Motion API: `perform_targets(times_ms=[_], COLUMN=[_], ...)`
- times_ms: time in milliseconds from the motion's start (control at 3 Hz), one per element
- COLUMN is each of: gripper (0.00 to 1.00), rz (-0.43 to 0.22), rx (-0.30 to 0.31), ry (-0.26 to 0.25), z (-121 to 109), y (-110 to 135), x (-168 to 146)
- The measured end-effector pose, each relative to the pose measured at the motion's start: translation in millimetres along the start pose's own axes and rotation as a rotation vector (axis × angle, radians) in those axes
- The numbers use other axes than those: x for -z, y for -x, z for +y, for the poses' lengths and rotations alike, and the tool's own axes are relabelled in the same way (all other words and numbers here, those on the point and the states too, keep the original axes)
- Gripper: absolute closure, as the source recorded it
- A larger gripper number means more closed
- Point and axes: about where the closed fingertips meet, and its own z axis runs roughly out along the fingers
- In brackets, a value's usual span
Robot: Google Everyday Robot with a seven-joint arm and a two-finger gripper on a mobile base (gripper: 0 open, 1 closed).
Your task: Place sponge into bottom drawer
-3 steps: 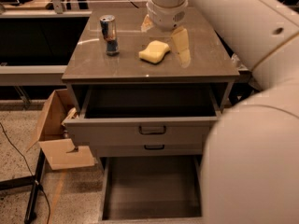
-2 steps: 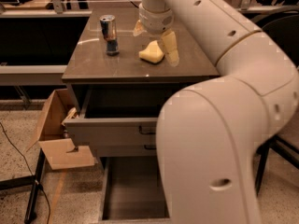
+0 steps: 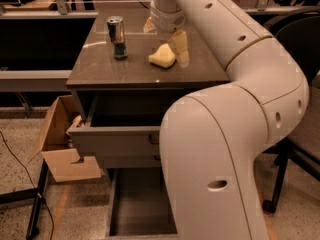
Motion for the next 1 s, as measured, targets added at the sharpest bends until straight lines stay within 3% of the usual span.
perform_targets(times_ms=[333,1000], gripper=[0.00,0.00], rz=[-0.013,-0.094], rx=[0.019,0.081], ry=[-0.028,-0.021], z=[-4,18], y=[-2,-18], x=[-4,-12])
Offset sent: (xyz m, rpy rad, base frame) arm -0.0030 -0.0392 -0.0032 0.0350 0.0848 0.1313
